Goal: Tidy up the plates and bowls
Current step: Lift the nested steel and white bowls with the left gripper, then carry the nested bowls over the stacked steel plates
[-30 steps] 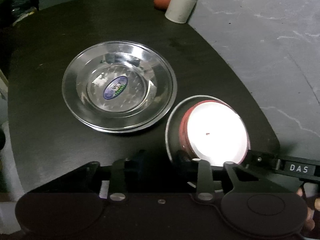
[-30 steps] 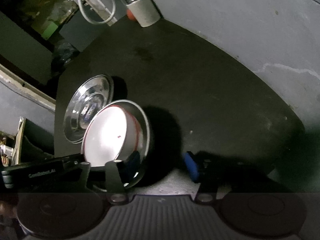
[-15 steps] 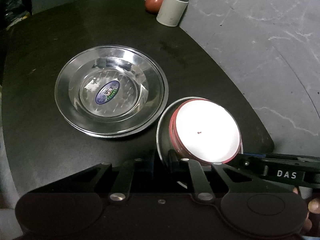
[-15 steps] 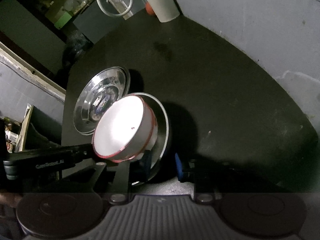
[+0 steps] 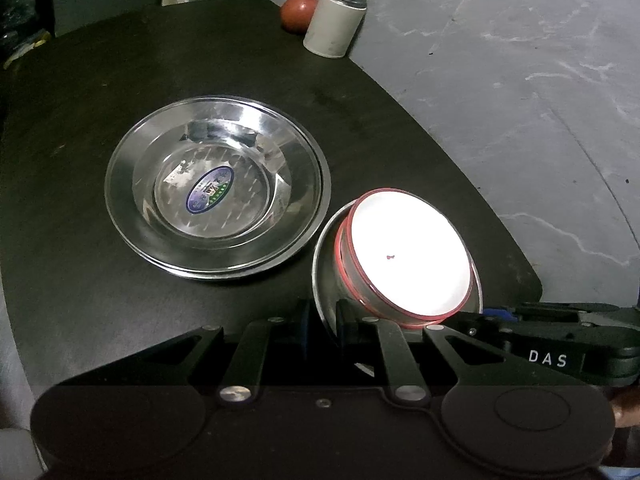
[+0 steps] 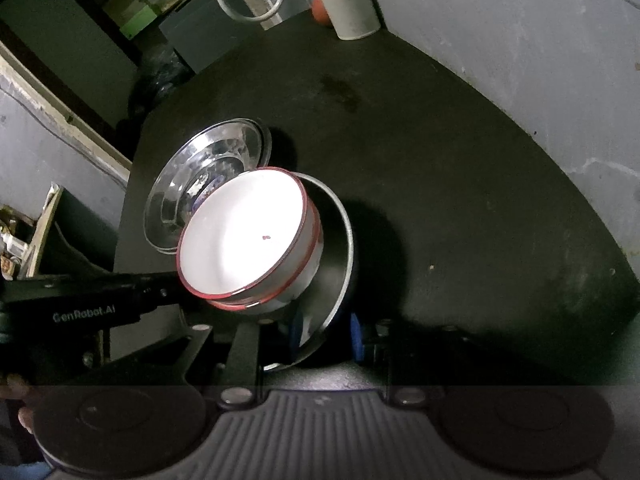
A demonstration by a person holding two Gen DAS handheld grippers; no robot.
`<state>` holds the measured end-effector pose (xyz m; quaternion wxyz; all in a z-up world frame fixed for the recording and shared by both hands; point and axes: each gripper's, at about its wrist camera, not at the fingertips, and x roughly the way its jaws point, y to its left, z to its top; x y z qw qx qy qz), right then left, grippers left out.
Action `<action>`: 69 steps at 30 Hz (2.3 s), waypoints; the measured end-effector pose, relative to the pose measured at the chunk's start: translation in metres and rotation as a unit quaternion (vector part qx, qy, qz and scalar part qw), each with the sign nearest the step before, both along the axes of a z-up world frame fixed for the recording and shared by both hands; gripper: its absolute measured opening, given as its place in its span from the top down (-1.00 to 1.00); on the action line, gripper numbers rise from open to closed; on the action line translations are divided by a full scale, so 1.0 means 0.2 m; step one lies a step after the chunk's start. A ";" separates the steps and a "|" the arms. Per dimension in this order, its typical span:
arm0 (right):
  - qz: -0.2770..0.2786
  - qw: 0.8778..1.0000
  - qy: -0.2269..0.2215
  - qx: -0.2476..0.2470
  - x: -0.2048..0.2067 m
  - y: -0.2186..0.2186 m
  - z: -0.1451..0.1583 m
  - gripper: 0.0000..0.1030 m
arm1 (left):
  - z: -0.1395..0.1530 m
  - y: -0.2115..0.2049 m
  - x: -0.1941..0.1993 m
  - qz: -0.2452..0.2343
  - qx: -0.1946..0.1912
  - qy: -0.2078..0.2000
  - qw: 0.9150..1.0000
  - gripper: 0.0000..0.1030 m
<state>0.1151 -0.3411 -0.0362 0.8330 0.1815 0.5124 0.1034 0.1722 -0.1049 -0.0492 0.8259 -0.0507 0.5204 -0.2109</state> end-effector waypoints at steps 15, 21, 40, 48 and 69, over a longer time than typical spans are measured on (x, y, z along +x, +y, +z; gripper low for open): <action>-0.023 0.999 -0.046 -0.004 -0.03 -0.02 0.11 0.47 | 0.10 0.00 0.03 -0.011 -0.022 -0.042 0.999 0.74; -0.013 0.998 -0.061 -0.009 0.02 0.01 0.15 0.46 | 0.14 0.04 0.07 -0.001 -0.024 -0.053 0.998 0.74; 0.082 0.994 -0.069 -0.006 0.29 0.23 0.17 0.46 | 0.17 0.25 0.17 0.093 -0.019 -0.057 0.994 0.77; 0.116 0.991 -0.063 -0.004 0.39 0.30 0.15 0.46 | 0.15 0.33 0.19 0.130 -0.017 -0.048 0.990 0.79; 0.169 0.984 -0.057 -0.005 0.55 0.41 0.10 0.46 | 0.11 0.41 0.23 0.190 -0.002 -0.034 0.981 0.80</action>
